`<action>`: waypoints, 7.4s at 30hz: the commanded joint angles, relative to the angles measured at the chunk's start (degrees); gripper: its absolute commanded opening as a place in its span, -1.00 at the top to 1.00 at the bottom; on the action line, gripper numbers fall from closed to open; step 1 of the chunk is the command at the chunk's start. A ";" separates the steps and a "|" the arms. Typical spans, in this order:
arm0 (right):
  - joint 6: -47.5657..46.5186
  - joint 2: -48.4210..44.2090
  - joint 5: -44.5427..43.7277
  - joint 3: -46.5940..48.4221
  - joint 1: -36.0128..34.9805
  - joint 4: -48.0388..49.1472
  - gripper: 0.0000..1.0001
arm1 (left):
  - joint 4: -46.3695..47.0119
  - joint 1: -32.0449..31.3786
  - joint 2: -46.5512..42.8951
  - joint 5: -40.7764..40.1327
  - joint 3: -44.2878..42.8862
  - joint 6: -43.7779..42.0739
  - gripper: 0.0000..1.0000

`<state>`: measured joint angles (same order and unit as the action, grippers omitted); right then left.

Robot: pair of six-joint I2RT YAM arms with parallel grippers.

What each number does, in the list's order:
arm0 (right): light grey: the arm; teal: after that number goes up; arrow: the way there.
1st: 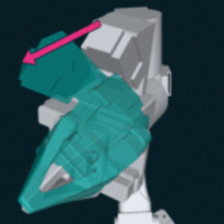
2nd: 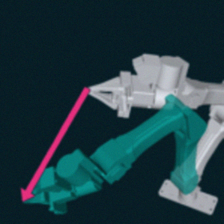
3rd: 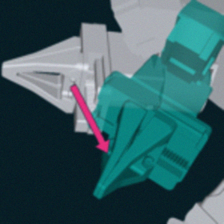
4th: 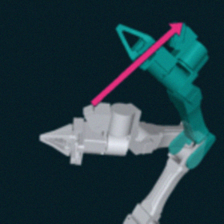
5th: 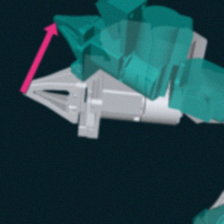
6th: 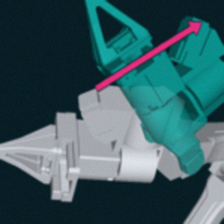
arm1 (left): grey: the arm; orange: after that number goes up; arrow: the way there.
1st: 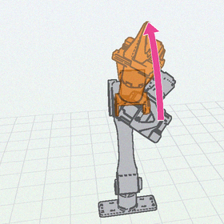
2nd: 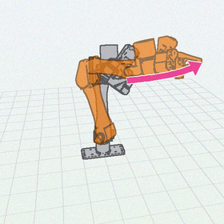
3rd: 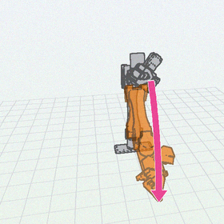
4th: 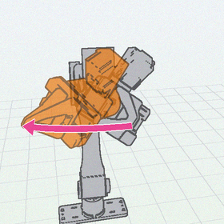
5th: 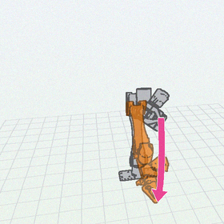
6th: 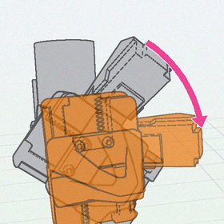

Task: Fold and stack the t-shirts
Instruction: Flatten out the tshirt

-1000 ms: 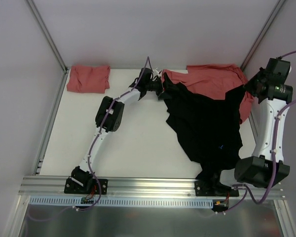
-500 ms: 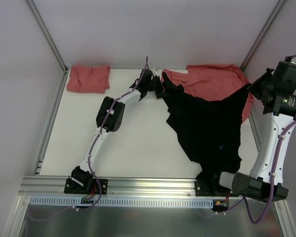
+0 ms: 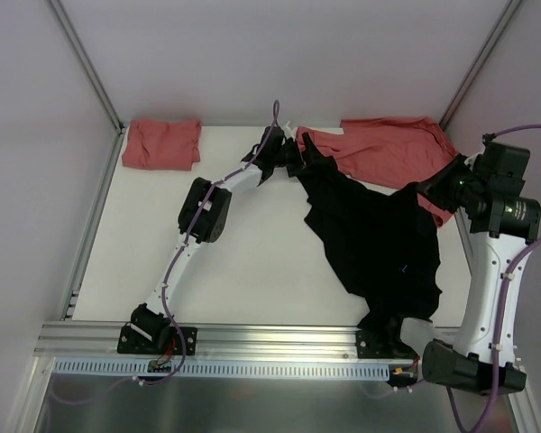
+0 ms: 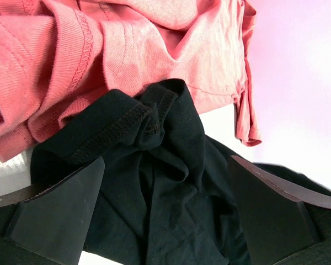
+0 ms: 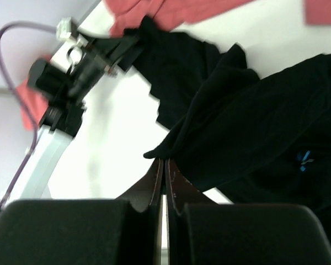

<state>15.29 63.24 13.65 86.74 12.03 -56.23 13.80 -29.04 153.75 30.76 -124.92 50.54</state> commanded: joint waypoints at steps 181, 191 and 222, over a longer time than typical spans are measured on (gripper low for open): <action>-8.61 5.93 -23.14 48.00 -15.64 10.61 0.99 | -34.18 6.36 -91.17 -35.07 14.71 -52.39 1.00; -7.64 -5.49 -23.58 45.80 -15.64 9.20 0.99 | -46.22 6.36 -106.46 -36.65 16.11 -47.65 1.00; -8.43 11.07 -22.62 24.44 -15.55 15.53 0.99 | -26.39 6.45 -98.24 -41.49 44.85 -50.02 1.00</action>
<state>7.01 67.22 -8.25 113.32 -3.57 -47.05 -25.65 -23.16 49.76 -8.12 -83.42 1.89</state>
